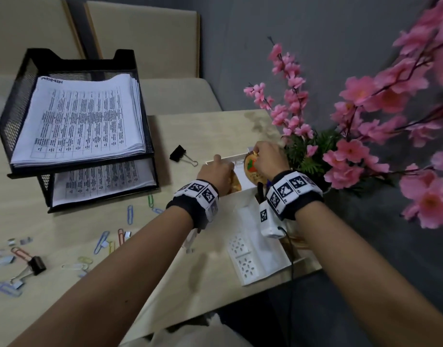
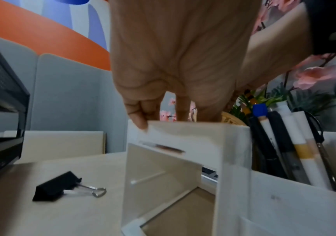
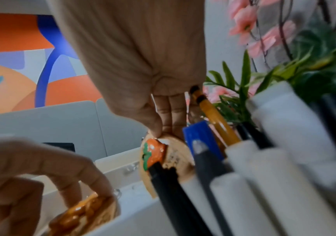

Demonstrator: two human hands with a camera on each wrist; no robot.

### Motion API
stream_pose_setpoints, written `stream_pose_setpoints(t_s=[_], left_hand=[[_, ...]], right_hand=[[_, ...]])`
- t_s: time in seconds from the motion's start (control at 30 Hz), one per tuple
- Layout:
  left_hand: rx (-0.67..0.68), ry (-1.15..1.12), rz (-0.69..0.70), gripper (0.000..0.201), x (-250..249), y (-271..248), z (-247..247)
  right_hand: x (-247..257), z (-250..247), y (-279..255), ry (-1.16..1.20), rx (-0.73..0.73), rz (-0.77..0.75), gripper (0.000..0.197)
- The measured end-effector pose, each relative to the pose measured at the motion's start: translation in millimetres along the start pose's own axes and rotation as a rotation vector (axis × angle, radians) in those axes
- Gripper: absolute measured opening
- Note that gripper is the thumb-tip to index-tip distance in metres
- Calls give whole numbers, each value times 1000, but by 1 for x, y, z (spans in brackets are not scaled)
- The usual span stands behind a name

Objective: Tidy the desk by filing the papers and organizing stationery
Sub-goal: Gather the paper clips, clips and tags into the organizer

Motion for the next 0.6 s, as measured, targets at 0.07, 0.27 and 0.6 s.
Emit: stream_pose_setpoints(t_s=[0.07,0.27,0.6], left_hand=[[-35,-58,-7,44,2,-2,2],[-337,-172,18,41,44,-32,-7],[-170,-262,-410,21,184,-137,10]], right_hand=[[3,2,0,-96,16,31,21],[62,0,-11,141,-83,-42,30],[174,92,24,432,246,143,29]])
Point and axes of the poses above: each hand's wrist, its own y-axis towards the middle knuckle, its own z-axis out of the palm, x = y × z, the point moved 2 cm from there along y, towards the middle knuckle, and after that the axes turned 10 degrees about z, right-handed, at the moved point
